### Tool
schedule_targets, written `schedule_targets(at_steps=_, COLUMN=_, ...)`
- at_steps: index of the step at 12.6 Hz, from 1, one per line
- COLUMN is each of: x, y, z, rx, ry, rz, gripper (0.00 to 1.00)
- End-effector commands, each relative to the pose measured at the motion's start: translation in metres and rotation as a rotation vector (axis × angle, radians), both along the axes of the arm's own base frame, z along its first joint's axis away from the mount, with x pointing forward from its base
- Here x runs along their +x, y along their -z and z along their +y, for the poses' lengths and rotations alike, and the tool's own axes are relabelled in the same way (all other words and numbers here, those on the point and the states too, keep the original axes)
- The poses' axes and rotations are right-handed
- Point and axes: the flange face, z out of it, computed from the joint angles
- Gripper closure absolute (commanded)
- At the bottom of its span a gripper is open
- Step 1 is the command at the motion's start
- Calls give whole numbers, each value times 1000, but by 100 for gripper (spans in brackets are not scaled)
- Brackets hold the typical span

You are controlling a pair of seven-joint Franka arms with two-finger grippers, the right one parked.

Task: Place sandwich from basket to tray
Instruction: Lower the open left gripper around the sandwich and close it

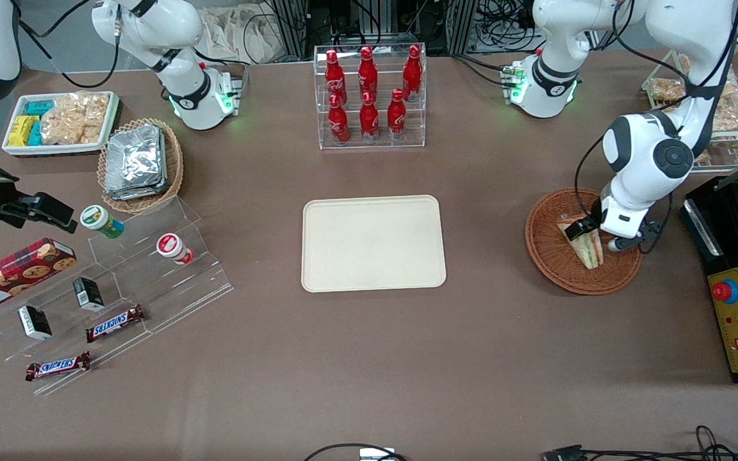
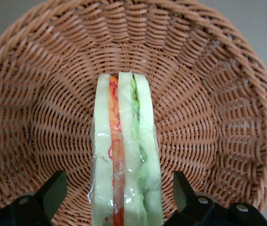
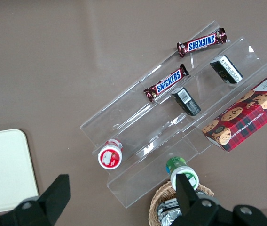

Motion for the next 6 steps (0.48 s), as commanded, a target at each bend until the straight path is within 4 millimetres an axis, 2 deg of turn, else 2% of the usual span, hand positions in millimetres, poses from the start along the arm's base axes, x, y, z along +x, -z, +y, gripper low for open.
schedule_targets(at_steps=1, x=0, y=0, z=-2, rx=-4, ry=-13, rz=-17, gripper=73)
schedule_targets(at_steps=2, x=1, y=-1, z=-2, rx=-5, ry=-16, rz=-18, gripper=87)
schedule_targets(at_steps=6, x=3, y=-5, z=-5, rx=-6, ry=-9, rz=-23, gripper=85)
